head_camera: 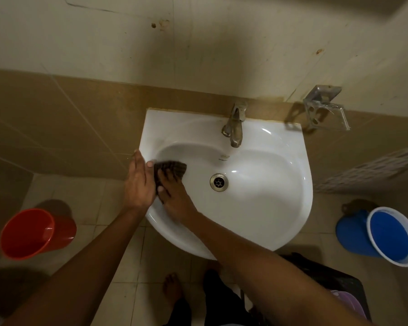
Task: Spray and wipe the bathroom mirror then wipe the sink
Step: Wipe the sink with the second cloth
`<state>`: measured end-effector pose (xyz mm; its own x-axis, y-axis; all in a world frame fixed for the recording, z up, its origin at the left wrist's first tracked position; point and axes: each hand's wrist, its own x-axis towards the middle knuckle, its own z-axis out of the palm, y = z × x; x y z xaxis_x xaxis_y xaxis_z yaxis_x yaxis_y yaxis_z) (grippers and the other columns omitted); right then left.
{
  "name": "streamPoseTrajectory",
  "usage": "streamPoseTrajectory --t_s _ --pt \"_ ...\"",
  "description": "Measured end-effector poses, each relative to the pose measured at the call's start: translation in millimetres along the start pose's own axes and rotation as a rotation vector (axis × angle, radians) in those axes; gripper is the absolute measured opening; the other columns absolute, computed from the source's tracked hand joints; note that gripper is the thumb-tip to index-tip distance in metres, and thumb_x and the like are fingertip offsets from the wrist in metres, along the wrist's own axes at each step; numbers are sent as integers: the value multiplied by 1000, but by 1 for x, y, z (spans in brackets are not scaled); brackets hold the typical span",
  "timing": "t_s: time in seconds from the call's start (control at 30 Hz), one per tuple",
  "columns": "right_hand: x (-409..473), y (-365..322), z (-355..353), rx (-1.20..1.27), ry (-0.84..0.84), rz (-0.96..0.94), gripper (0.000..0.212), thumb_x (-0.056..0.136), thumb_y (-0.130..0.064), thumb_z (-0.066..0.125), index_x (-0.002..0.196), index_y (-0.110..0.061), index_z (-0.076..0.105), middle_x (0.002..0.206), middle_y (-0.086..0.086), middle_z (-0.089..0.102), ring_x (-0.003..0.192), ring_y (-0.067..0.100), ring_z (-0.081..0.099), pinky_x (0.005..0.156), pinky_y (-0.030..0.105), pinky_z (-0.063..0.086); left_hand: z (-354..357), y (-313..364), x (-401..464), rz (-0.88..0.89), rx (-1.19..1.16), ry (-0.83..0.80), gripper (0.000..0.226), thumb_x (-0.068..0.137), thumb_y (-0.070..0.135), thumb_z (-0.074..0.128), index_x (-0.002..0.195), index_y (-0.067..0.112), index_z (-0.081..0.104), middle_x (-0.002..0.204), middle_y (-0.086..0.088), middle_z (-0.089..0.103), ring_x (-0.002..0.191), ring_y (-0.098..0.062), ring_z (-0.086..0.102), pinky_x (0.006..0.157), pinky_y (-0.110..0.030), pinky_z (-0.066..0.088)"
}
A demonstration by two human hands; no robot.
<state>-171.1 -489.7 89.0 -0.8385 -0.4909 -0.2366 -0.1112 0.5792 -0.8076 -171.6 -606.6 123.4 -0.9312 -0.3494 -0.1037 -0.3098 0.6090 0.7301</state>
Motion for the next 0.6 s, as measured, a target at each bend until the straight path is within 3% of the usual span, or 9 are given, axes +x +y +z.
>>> streamPoseTrajectory --t_s 0.1,0.17,0.27,0.37,0.47,0.6 --pt "-44 14 -18 -45 -72 -99 48 104 -33 37 145 -9 42 148 18 42 135 26 35 114 25 22 0 0 -1 4 -5 -2 64 105 46 20 157 9 11 163 -13 17 147 -30 26 115 -36 22" --pt "-69 36 -38 -157 -101 -135 42 101 -24 49 140 -11 49 143 15 48 129 27 42 107 33 32 0 1 -1 -4 -4 0 64 105 46 21 157 10 11 163 -12 18 146 -31 27 116 -39 24" --pt "-81 85 -78 -496 -144 -115 44 99 -36 39 139 -21 49 143 6 47 129 29 45 101 44 44 0 2 -2 -17 11 4 63 105 46 23 158 12 10 163 -11 18 144 -33 30 114 -43 28" --pt "-88 117 -126 -819 -162 77 59 91 -43 16 144 -33 38 152 -1 37 138 29 36 108 52 33 -1 4 -3 -8 28 2 64 105 47 22 158 13 10 164 -9 15 145 -34 29 114 -45 29" --pt "-105 132 -152 -995 -105 175 48 95 -32 34 143 -29 42 145 7 47 134 38 38 116 56 20 -1 4 -3 -4 52 0 65 105 48 21 158 13 9 164 -8 14 144 -36 31 114 -48 30" --pt "-117 108 -140 -1074 -121 392 48 95 -31 38 142 -21 36 141 14 43 125 40 40 106 53 32 -3 7 -6 -20 56 -9 63 106 45 23 157 12 9 164 -7 13 140 -40 35 112 -49 32"
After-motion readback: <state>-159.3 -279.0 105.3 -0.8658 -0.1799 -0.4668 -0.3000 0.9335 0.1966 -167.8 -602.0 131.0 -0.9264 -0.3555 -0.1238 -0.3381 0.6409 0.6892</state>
